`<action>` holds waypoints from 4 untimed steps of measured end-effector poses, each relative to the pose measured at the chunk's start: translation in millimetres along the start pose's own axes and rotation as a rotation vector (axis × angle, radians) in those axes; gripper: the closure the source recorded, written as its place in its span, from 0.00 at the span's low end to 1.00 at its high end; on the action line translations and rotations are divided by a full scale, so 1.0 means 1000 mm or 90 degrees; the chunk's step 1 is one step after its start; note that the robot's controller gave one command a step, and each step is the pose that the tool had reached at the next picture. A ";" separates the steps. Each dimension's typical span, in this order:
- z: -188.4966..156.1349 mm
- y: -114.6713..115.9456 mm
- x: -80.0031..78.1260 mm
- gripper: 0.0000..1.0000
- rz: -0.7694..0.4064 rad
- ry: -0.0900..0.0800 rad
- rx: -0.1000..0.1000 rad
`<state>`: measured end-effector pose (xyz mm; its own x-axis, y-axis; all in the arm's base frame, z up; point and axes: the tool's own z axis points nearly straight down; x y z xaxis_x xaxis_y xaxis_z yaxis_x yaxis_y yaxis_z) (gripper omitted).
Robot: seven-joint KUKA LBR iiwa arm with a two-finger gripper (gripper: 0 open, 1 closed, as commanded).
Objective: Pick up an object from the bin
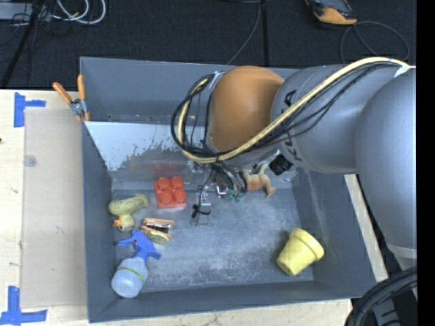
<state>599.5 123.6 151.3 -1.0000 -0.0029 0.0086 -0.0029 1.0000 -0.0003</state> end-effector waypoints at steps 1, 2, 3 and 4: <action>-0.005 0.000 -0.002 0.00 0.001 -0.005 -0.001; 0.082 0.053 -0.009 1.00 -0.160 0.001 0.000; 0.082 0.052 -0.009 1.00 -0.159 0.001 -0.001; 0.040 0.048 0.005 1.00 -0.165 0.007 0.000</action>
Offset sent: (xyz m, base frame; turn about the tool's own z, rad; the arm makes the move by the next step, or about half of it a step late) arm 0.0087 0.0524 -0.0813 -0.2536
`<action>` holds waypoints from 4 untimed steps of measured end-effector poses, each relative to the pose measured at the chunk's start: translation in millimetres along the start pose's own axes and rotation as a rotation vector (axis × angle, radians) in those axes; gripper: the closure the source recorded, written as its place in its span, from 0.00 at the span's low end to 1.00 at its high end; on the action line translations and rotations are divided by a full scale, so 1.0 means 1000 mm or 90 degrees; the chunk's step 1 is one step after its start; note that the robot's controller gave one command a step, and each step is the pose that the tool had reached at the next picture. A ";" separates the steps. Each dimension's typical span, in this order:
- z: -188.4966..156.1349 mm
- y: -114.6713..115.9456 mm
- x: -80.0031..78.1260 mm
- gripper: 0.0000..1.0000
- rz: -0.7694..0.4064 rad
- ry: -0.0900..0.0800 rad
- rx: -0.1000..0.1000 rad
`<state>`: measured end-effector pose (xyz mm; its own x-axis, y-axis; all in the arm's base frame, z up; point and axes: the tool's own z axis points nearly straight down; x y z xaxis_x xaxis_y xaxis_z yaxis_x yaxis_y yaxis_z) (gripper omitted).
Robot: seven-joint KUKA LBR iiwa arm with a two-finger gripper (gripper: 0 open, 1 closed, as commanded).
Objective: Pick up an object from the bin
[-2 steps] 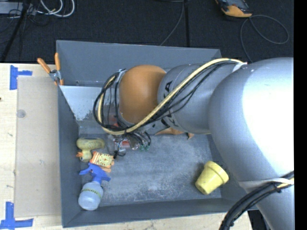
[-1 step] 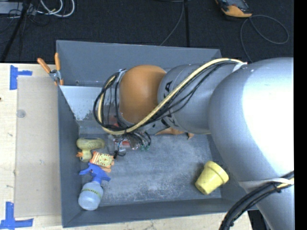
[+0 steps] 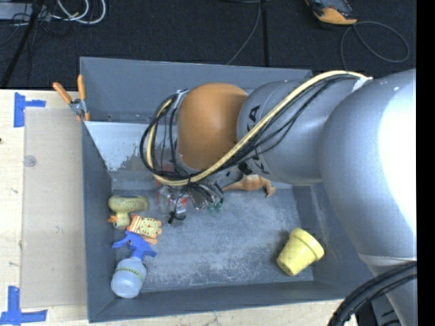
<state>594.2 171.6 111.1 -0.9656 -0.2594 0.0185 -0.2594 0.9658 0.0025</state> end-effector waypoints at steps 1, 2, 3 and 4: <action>-0.024 0.055 -0.043 0.00 -0.083 -0.007 -0.001; -0.024 0.054 -0.043 0.00 -0.083 -0.007 -0.001; 0.014 0.053 -0.032 0.00 -0.041 -0.009 -0.001; 0.031 0.049 -0.005 0.00 -0.064 -0.018 -0.002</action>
Offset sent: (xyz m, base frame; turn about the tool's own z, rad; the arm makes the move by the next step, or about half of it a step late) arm 0.0000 0.0000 0.0000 0.0000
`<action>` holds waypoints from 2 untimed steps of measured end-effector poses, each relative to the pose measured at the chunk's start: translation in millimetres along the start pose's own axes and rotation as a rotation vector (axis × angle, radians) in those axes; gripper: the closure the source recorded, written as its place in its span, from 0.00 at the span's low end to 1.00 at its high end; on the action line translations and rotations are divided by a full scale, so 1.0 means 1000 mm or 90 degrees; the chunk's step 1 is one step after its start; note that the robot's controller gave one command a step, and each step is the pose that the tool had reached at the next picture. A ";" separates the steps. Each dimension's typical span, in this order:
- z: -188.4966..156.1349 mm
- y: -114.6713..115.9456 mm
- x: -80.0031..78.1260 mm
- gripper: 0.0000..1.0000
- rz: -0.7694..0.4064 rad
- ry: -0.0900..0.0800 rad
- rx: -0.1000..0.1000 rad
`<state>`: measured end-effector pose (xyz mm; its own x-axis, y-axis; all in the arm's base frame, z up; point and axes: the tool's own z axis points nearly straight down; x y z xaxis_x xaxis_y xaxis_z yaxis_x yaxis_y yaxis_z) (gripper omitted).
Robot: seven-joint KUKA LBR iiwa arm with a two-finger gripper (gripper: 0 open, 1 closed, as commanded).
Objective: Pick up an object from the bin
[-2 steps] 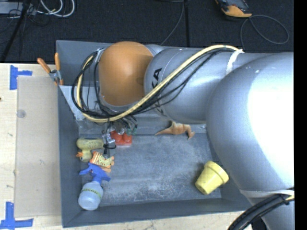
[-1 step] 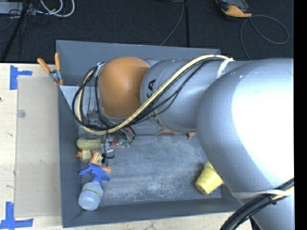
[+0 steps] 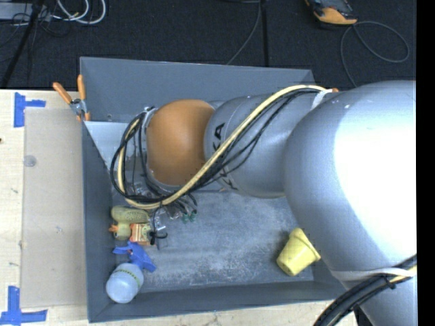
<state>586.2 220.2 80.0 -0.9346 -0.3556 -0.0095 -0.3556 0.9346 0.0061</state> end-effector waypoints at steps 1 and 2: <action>0.002 0.019 0.000 1.00 -0.012 0.004 0.000; 0.002 0.019 0.000 1.00 -0.011 0.004 0.000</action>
Offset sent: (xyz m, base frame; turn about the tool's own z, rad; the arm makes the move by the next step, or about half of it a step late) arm 0.0000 0.0000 0.0000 0.0000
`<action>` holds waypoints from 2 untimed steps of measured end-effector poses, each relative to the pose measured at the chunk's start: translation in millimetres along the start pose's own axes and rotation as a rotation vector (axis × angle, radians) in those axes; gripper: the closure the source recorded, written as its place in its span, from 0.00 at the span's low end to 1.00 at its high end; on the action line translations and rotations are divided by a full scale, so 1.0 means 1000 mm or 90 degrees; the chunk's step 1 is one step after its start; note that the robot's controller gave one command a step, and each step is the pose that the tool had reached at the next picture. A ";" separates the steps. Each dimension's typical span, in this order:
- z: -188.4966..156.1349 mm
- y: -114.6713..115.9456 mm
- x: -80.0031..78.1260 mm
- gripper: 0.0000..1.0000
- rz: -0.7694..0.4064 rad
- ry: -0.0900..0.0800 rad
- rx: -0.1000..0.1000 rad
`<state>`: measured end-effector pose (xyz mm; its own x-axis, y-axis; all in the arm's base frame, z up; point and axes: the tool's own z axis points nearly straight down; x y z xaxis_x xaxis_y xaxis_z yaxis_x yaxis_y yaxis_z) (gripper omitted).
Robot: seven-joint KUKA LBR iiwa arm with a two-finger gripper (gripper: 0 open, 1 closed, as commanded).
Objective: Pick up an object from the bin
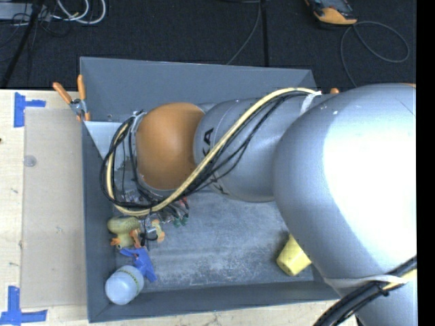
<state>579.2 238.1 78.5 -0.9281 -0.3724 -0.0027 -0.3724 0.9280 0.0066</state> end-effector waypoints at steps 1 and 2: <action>-0.027 -0.001 -0.005 1.00 -0.005 -0.002 0.000; -0.077 -0.006 0.004 1.00 -0.005 0.004 0.000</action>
Offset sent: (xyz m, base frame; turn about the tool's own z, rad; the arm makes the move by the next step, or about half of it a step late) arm -0.0076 -0.0192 0.1542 -0.0085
